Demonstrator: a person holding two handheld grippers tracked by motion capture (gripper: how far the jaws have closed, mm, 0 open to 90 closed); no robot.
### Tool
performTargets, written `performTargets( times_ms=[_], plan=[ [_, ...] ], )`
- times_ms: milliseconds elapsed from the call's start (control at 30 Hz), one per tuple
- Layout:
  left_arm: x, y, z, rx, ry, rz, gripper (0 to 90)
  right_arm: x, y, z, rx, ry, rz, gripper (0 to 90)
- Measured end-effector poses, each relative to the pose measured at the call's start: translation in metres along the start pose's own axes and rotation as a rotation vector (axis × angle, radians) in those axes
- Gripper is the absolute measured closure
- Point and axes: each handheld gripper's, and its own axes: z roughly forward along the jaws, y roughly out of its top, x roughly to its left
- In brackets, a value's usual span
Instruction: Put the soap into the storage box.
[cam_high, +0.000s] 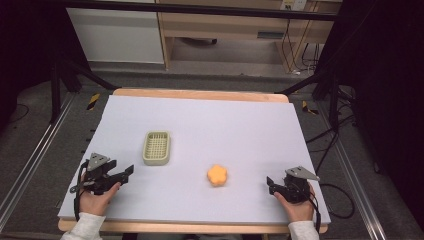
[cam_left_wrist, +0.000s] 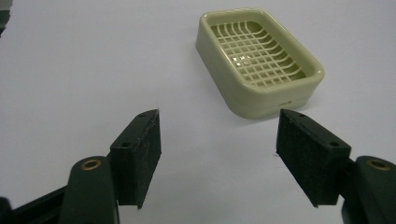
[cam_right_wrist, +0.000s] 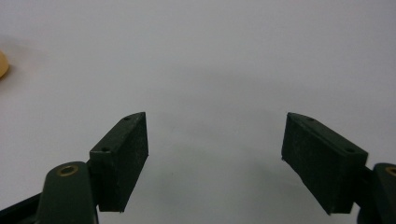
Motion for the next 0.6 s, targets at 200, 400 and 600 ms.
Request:
performTargets(
  times_ms=[200,400,600],
  plan=[
    [-0.01,0.001,0.003,0.008,-0.019,0.031,29.9,-0.001,0.0,-0.001,-0.011,0.005,0.01,23.2],
    [-0.02,0.006,0.005,0.002,-0.035,0.067,29.0,0.0,0.001,0.001,-0.01,0.003,0.002,23.0],
    [-0.026,0.01,0.006,-0.002,-0.04,0.081,28.5,0.001,0.002,0.002,-0.01,0.006,-0.002,22.8]
  ],
)
